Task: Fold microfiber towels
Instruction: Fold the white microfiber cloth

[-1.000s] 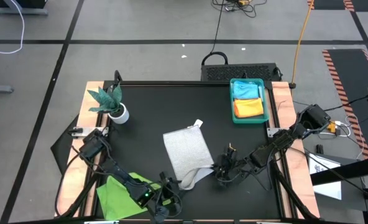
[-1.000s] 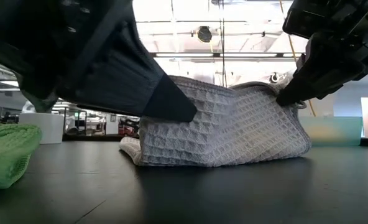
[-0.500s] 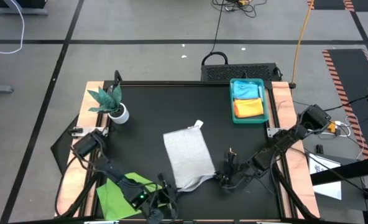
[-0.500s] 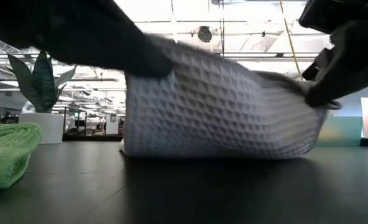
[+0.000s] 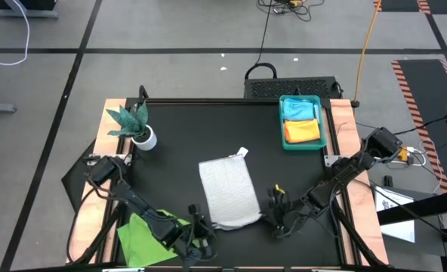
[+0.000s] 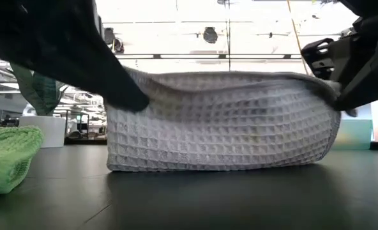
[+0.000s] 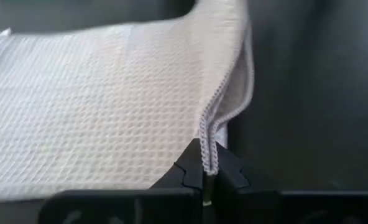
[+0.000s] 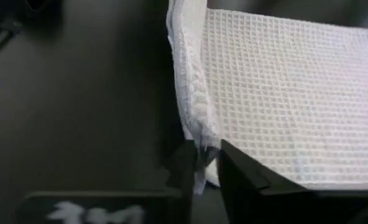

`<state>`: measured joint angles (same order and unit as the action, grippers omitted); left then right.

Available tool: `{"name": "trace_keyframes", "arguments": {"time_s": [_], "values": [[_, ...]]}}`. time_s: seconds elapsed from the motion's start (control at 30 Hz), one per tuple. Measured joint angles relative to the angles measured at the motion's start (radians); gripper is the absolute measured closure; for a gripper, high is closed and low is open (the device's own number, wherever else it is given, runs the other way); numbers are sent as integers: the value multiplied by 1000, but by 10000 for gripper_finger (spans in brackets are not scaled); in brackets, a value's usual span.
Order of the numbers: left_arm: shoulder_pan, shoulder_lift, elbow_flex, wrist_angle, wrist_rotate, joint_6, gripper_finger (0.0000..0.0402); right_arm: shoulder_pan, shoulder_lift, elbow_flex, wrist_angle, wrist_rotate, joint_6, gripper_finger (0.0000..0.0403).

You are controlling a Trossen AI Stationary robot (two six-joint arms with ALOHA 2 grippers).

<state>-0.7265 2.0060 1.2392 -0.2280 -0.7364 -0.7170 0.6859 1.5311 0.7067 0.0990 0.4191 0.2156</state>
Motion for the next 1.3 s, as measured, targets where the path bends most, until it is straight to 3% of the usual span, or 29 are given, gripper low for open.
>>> {"name": "trace_keyframes", "arguments": {"time_s": [0.3,0.47,0.7,0.97,1.17,1.3], "values": [[45,0,0,-137,23,-157,379,-9,1,0,1,8,-105,209],[48,0,0,-136,23,-153,394,-11,35,0,44,143,-125,169],[48,0,0,-135,25,-155,377,-34,148,0,237,188,-211,181],[43,1,0,-119,29,-123,396,-127,147,0,248,177,-80,228],[41,1,0,-109,29,-112,374,-219,136,0,208,-105,-46,228],[42,1,0,-100,29,-99,372,-262,141,0,160,-157,-18,234]]}}
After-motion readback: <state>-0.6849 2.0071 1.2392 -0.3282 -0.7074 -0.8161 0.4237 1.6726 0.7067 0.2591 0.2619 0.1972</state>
